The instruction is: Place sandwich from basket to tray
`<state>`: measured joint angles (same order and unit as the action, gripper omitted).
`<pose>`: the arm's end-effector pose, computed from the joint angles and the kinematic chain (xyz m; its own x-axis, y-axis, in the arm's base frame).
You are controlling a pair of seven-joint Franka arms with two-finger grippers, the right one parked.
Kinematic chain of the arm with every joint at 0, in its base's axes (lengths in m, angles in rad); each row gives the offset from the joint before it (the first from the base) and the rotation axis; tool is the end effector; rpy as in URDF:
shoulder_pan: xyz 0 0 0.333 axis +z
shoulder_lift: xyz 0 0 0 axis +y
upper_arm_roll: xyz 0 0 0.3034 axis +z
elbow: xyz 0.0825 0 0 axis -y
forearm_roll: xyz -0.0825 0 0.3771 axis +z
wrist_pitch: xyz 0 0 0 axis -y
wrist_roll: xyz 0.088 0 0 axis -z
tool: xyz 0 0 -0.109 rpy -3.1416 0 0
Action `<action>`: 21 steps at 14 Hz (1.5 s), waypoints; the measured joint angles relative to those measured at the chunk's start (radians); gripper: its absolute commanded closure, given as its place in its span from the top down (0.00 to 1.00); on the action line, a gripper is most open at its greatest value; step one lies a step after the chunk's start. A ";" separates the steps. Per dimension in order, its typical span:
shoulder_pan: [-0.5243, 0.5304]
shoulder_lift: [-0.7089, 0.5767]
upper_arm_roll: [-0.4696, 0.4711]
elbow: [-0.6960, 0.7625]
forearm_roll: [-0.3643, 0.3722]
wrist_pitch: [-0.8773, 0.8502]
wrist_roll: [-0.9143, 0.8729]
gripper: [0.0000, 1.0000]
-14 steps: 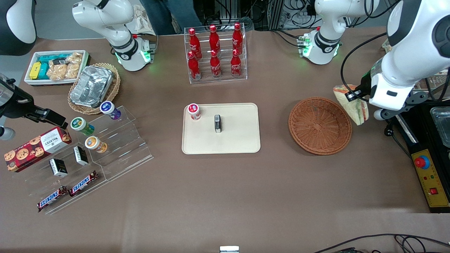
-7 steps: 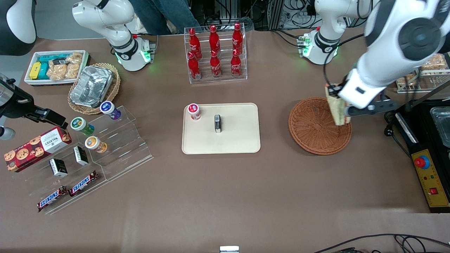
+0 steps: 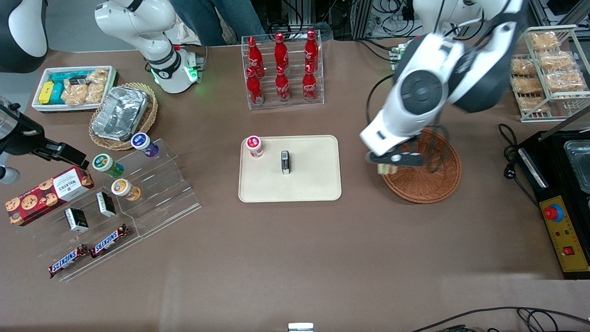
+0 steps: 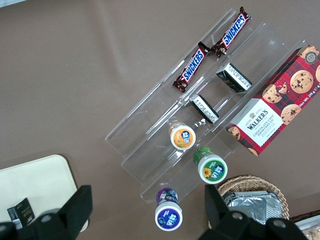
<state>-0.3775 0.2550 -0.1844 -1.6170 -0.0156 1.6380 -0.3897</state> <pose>0.5123 -0.3140 0.4487 0.9590 -0.1599 -0.2338 -0.1715 -0.9847 -0.0299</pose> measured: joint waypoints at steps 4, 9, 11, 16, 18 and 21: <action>-0.061 0.072 -0.002 -0.105 -0.067 0.281 -0.001 0.00; -0.138 0.146 -0.002 -0.149 -0.066 0.433 -0.062 0.00; -0.147 0.183 -0.001 -0.167 -0.065 0.522 -0.086 0.06; -0.155 0.236 0.003 -0.221 -0.044 0.619 -0.102 0.99; -0.154 0.232 0.008 -0.222 -0.037 0.619 -0.132 0.99; -0.138 0.185 0.015 -0.212 -0.032 0.589 -0.183 0.99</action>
<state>-0.5155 0.4400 -0.1692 -1.8291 -0.0481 2.2272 -0.5725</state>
